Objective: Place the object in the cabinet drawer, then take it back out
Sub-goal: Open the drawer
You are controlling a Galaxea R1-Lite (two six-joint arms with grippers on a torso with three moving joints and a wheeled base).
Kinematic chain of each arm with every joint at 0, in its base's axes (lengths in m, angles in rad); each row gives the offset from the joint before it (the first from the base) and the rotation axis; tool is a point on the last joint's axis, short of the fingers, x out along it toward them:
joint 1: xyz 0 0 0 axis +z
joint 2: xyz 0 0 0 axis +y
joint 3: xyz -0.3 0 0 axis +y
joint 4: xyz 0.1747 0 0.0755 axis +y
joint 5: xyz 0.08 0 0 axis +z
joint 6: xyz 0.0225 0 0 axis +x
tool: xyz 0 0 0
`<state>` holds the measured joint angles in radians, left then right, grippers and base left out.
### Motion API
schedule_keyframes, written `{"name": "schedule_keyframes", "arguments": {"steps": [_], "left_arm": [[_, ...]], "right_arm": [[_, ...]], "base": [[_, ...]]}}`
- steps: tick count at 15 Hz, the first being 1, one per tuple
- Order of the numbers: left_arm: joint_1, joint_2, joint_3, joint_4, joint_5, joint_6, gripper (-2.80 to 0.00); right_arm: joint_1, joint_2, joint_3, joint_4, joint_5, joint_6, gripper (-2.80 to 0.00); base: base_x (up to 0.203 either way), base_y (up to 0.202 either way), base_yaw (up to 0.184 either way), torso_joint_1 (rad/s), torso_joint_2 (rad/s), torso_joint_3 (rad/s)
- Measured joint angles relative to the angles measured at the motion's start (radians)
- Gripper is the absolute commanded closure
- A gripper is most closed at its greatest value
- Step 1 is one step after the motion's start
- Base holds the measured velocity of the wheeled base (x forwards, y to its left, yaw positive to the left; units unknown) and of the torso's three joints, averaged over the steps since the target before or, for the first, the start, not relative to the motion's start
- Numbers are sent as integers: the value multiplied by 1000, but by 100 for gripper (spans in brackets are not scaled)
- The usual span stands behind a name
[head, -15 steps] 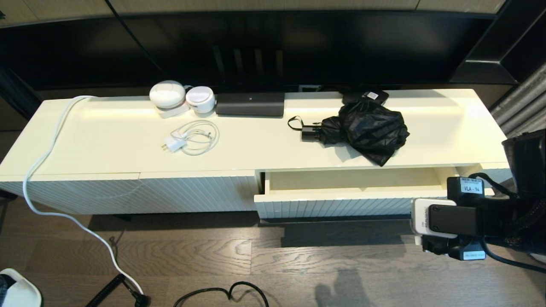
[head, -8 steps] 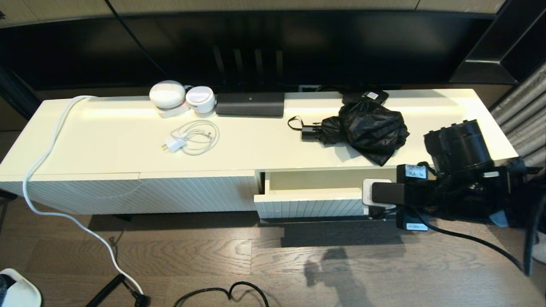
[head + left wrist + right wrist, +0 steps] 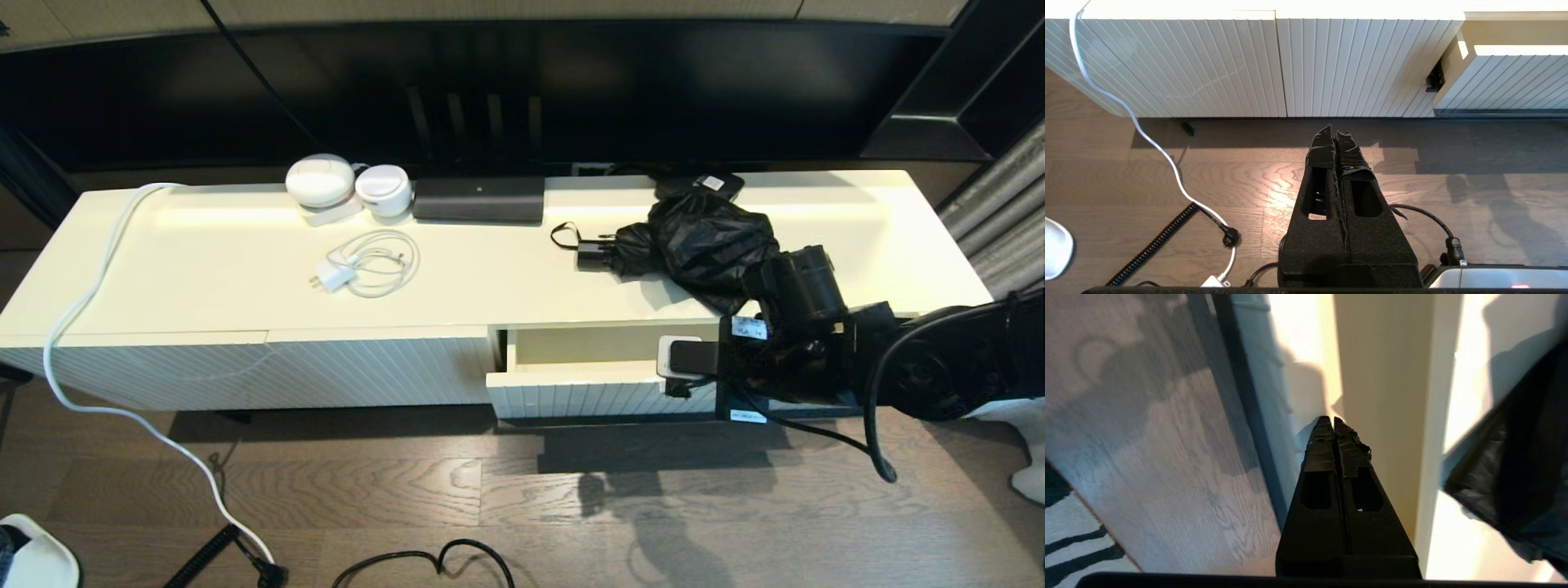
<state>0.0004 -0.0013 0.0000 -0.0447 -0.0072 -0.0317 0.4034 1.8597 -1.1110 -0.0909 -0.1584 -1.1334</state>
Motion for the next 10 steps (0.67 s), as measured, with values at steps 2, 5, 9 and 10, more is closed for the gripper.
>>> {"name": "schedule_keyframes", "arguments": {"steps": [2,5,9,10], "left_arm": [[0,0,0,0,0,0,0],[0,0,0,0,0,0,0],[0,0,0,0,-1,0,0],[0,0,0,0,0,0,0]], "right_arm": [[-7,17,-34,7,-2,-1,0],[-8,27,-55,8,-4,-5,0],[-8,41,-74,13,-5,-14,0],[-8,46,-74,13,-5,-14,0]], "base": [[0,0,0,0,0,0],[0,0,0,0,0,0],[0,0,0,0,0,0],[0,0,0,0,0,0]]}}
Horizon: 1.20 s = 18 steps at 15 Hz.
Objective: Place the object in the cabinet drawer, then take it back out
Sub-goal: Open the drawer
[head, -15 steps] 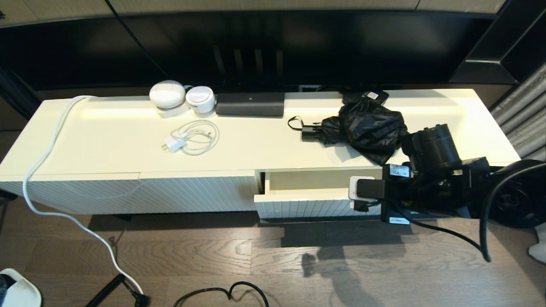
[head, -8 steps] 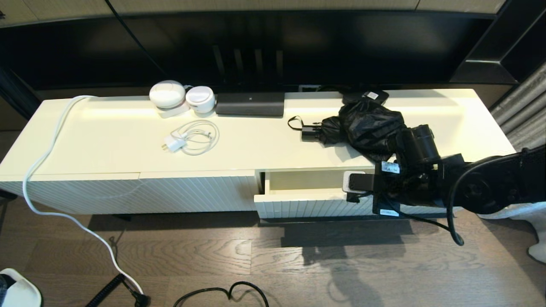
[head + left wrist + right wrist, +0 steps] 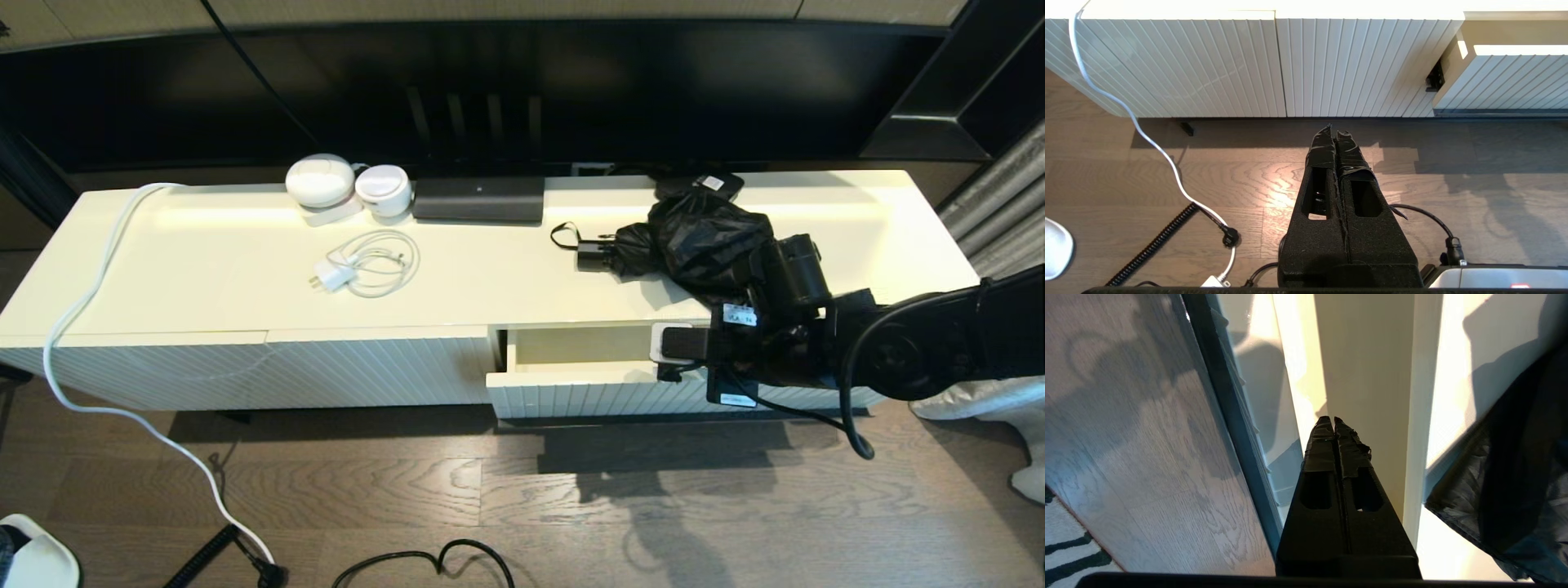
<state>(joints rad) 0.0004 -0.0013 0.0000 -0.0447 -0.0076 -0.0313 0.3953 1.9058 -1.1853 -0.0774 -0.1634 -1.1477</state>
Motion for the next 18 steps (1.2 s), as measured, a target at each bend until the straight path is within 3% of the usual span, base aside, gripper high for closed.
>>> {"name": "schedule_keyframes", "arguments": {"steps": [10,13,18], "left_arm": [[1,0,0,0,0,0,0],[0,0,0,0,0,-1,0],[0,0,0,0,0,-1,0]], "right_arm": [[-1,21,-4,5,5,-19,0],[3,-3,-10,134,4,-19,0],[24,-21,14,161,3,-18,0]], "base": [[0,0,0,0,0,0],[0,0,0,0,0,0],[0,0,0,0,0,0]]}}
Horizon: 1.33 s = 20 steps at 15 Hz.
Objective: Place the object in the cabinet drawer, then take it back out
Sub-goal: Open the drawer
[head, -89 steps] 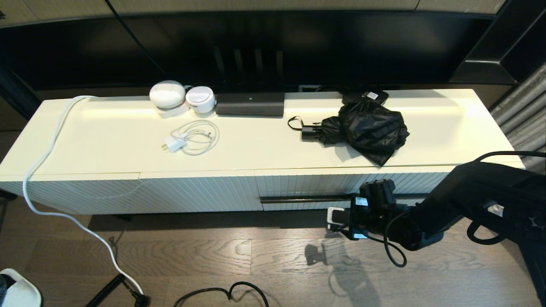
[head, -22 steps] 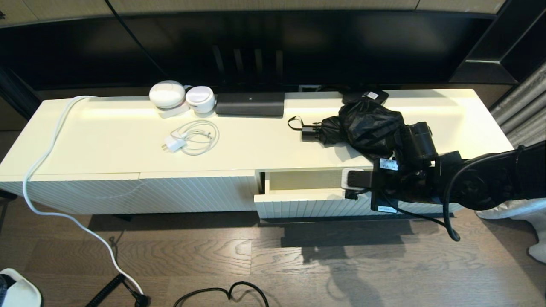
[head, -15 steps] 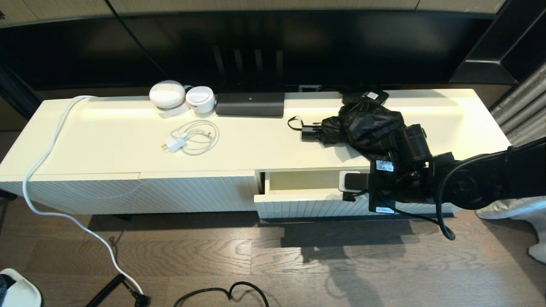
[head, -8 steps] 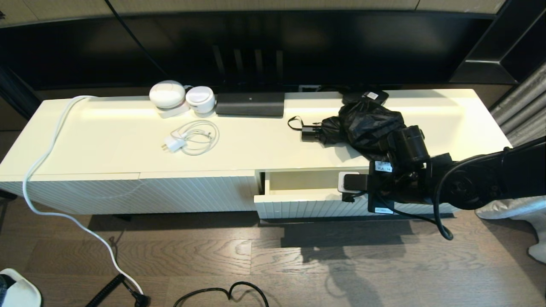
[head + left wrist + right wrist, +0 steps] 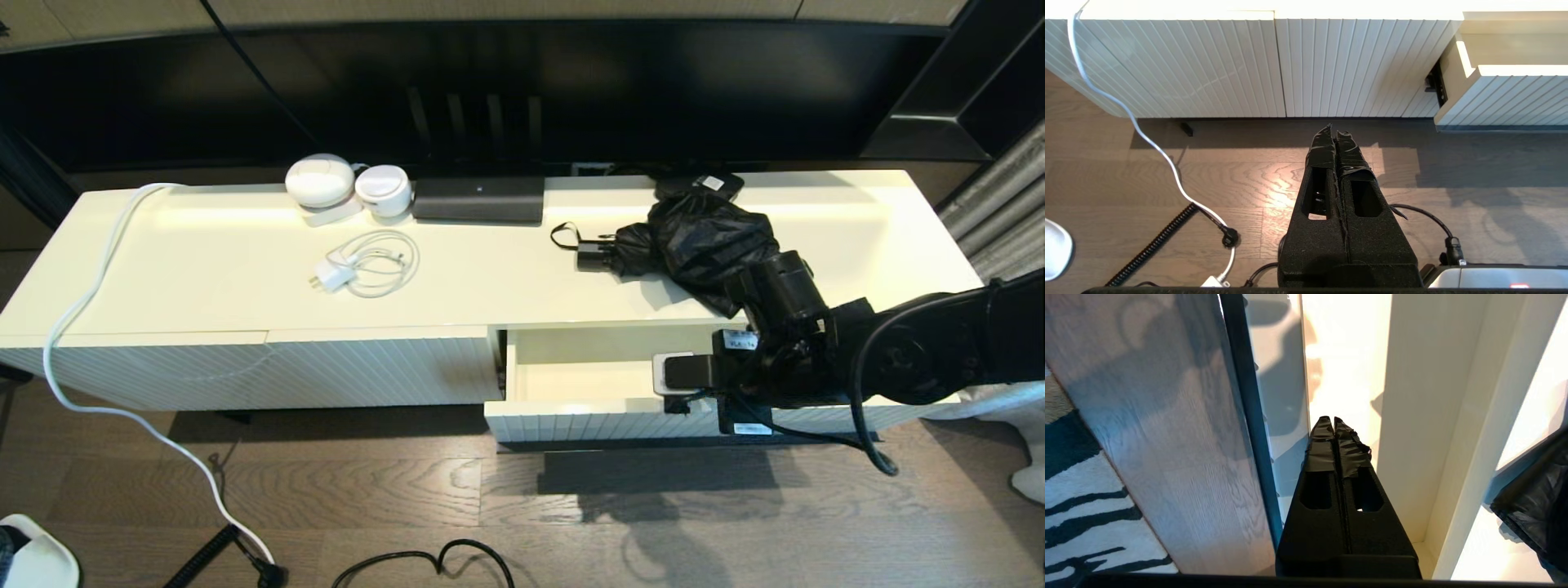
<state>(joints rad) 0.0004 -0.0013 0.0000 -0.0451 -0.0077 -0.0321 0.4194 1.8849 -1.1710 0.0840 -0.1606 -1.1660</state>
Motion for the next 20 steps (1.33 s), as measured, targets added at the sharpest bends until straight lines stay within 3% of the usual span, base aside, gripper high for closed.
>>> {"name": "schedule_keyframes", "arguments": {"steps": [20], "left_arm": [[0,0,0,0,0,0,0]], "right_arm": [[10,-70,211,-11,-7,2,0]], "base": [[0,0,0,0,0,0]]}}
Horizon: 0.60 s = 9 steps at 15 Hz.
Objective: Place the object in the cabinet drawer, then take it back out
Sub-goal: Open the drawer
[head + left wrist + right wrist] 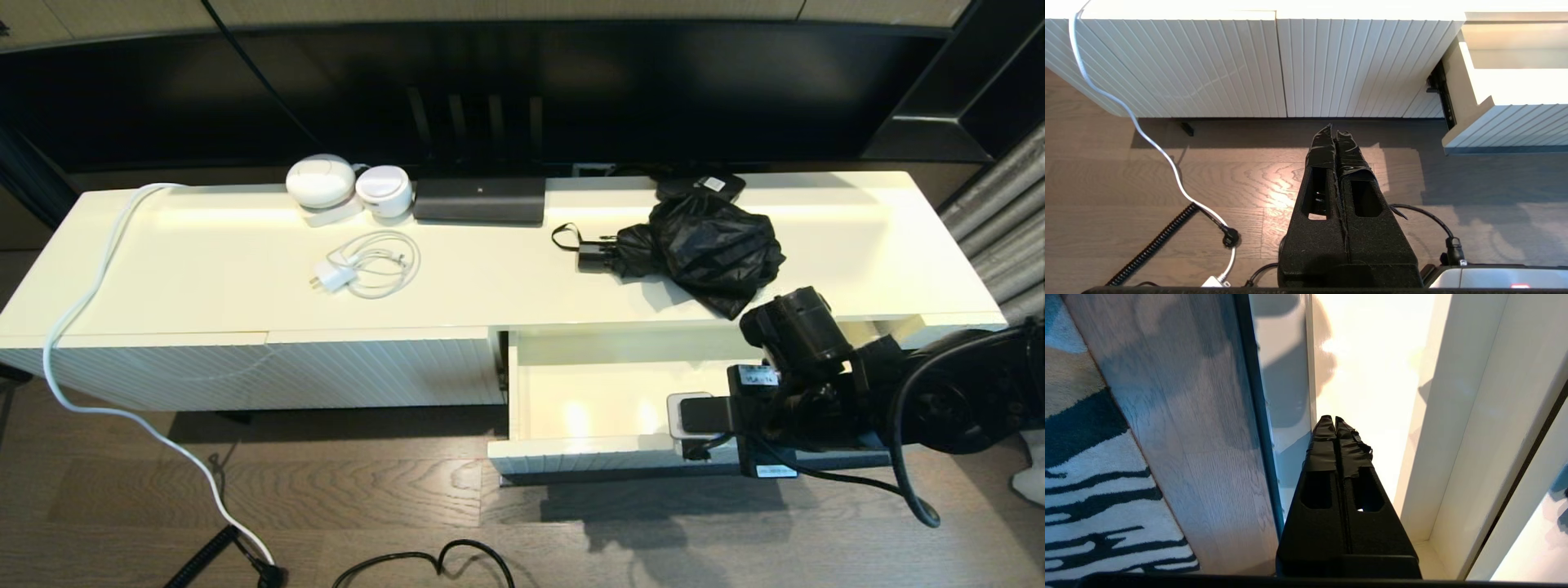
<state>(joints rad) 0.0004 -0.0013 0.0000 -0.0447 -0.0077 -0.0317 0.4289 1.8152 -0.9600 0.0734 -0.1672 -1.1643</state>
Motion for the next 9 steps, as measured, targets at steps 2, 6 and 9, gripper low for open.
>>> {"name": "schedule_keyframes", "arguments": {"steps": [2,6,9], "left_arm": [[0,0,0,1,0,0,0],[0,0,0,0,0,0,0],[1,0,0,0,0,0,0]], "right_arm": [[1,-11,23,2,1,0,0],[9,-34,66,3,2,2,0],[11,-49,74,11,1,3,0]], "base": [[0,0,0,0,0,0],[0,0,0,0,0,0],[0,0,0,0,0,0]]}}
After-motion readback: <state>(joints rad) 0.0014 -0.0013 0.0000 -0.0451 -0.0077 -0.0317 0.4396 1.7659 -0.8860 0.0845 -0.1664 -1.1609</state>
